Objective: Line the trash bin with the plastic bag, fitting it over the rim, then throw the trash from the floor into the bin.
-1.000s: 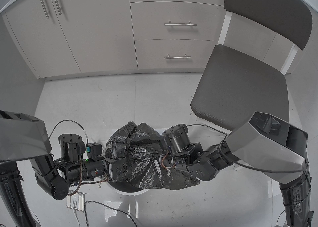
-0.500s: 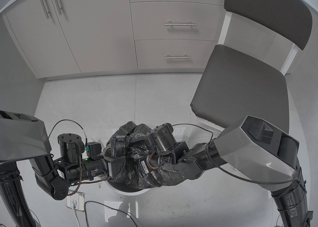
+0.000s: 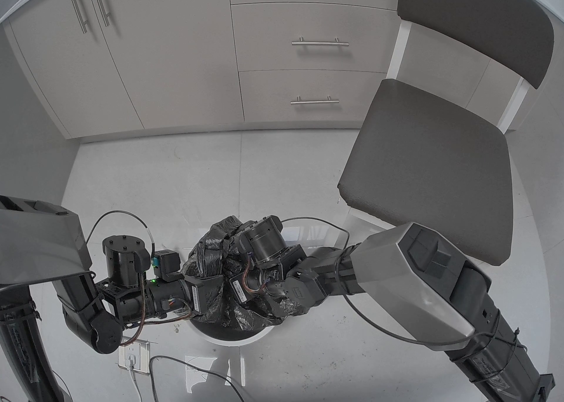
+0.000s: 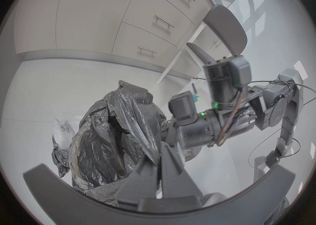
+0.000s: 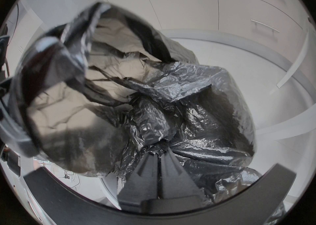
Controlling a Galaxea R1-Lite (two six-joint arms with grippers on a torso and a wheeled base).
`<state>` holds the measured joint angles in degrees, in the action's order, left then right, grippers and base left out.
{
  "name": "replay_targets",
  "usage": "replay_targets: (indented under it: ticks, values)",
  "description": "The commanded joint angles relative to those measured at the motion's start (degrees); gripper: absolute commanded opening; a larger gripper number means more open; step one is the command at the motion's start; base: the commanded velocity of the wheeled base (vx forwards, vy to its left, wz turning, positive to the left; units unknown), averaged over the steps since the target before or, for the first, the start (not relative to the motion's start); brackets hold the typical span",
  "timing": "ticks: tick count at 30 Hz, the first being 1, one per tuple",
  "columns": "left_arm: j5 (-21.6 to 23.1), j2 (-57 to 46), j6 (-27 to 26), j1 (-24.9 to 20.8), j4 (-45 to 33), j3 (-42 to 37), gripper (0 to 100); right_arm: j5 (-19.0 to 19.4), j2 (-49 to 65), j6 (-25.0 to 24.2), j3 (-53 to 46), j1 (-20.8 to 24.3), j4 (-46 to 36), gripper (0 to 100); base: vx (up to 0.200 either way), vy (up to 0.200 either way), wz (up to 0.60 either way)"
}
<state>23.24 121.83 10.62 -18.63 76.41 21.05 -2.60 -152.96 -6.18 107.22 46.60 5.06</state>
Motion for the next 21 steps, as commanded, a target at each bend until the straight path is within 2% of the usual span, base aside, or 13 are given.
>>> replay_targets:
  ticks: [1,21]
  values:
    - [0.06,0.34,0.1,-0.01,0.05,0.13,0,0.93,-5.07,0.2,4.84,-0.46,-1.98,0,0.0,0.0,0.0]
    - [0.06,0.42,0.1,-0.01,0.05,0.3,0,2.07,-10.35,1.43,7.38,-1.25,-10.77,0,0.0,0.0,0.0]
